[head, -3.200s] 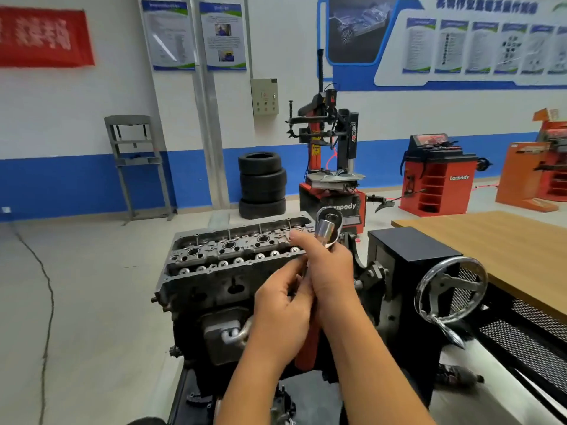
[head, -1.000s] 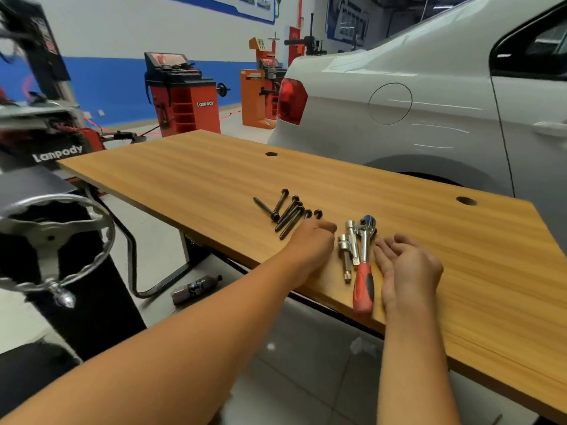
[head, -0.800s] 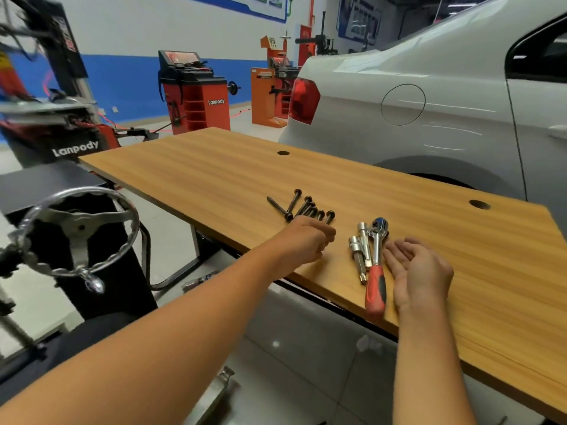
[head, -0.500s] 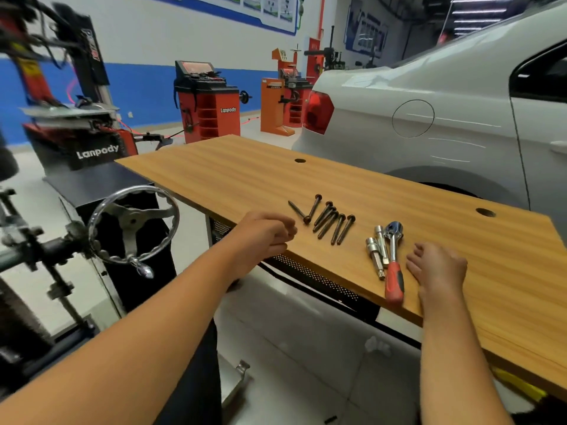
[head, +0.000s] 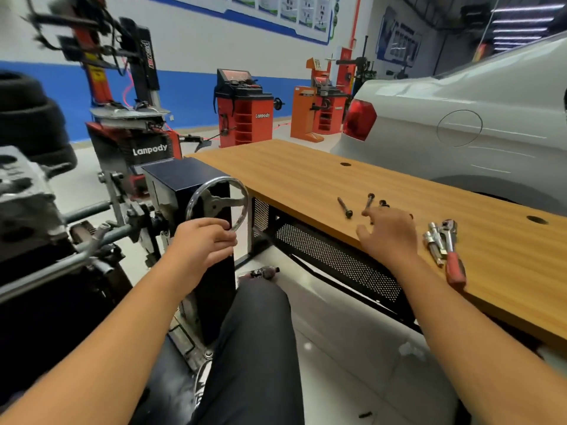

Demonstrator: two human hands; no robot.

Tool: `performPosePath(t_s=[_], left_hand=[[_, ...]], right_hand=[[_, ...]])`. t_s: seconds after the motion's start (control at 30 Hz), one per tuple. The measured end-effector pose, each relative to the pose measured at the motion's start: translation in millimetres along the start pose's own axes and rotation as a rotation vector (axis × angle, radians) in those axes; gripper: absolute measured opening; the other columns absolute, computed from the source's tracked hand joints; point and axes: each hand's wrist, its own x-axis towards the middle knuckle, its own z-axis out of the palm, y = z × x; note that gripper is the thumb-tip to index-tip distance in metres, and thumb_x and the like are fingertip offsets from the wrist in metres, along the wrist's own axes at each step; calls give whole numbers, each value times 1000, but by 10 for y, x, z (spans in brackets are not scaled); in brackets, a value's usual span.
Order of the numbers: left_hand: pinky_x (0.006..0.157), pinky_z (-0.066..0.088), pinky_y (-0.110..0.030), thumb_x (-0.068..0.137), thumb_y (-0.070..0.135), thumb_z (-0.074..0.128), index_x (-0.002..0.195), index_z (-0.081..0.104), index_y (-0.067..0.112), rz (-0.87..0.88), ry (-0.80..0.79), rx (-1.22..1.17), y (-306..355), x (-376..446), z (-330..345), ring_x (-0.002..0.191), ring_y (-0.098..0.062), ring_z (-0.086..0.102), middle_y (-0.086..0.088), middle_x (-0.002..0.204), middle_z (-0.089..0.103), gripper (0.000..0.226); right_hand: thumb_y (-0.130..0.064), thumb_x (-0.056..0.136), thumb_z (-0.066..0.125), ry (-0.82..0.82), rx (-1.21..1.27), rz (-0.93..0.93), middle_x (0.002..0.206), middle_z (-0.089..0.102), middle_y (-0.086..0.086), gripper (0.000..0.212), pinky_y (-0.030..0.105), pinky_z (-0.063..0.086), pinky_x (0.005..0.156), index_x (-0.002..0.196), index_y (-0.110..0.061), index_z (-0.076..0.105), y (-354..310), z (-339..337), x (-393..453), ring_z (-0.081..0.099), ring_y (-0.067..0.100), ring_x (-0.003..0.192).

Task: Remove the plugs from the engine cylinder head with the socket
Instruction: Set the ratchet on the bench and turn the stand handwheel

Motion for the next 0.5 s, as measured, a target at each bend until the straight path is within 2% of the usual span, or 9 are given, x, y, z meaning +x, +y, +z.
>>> performPosePath(t_s=[0.07,0.13,0.23,0.3,0.37,0.43,0.5], left_hand=[[82,63,-36,96,-9,60,109,69,1,-9,32,-4,-61,-63,-143,95,-32,78,-23,100,77,18],[89,61,-40,96,-9,60,111,68,2,30,71,10,-32,-98,-370,98,-32,78,-21,101,77,21],[91,61,-41,97,-10,57,112,68,3,142,203,27,198,-172,-890,99,-31,78,-21,103,77,23],[86,62,-38,96,-10,57,106,70,4,231,314,19,404,-276,-1297,93,-28,79,-19,99,78,22],[77,64,-32,95,-12,56,96,70,7,356,428,-14,621,-430,-1714,84,-24,79,-13,88,78,24],[70,63,-28,93,-8,58,92,70,12,500,566,-2,857,-641,-2172,81,-23,78,-6,80,77,23],[64,62,-28,85,4,64,86,72,21,621,748,80,1103,-868,-2697,77,-21,76,-2,77,76,18]], right_hand=[[-55,101,43,-226,-96,-93,154,53,-2,50,54,33,115,144,-34,56,-374,195,183,47,29,139],[-60,105,27,-376,-168,-113,163,39,-5,55,63,23,119,150,-35,47,-543,389,366,35,31,148],[-64,102,20,-460,-263,-17,151,53,1,61,68,20,117,129,-28,62,-594,514,557,39,32,142],[-71,99,20,-384,-257,76,154,51,3,72,69,15,119,132,-24,64,-632,534,599,35,35,147],[-75,98,17,-254,-200,42,162,42,-2,77,69,14,120,141,-27,60,-837,468,616,30,38,151],[-76,97,17,-163,-99,-77,160,46,-1,76,67,23,117,143,-32,58,-1358,359,558,39,38,145],[-77,92,22,-83,164,-194,137,66,12,78,57,42,103,136,-28,64,-2120,259,449,58,41,124]])
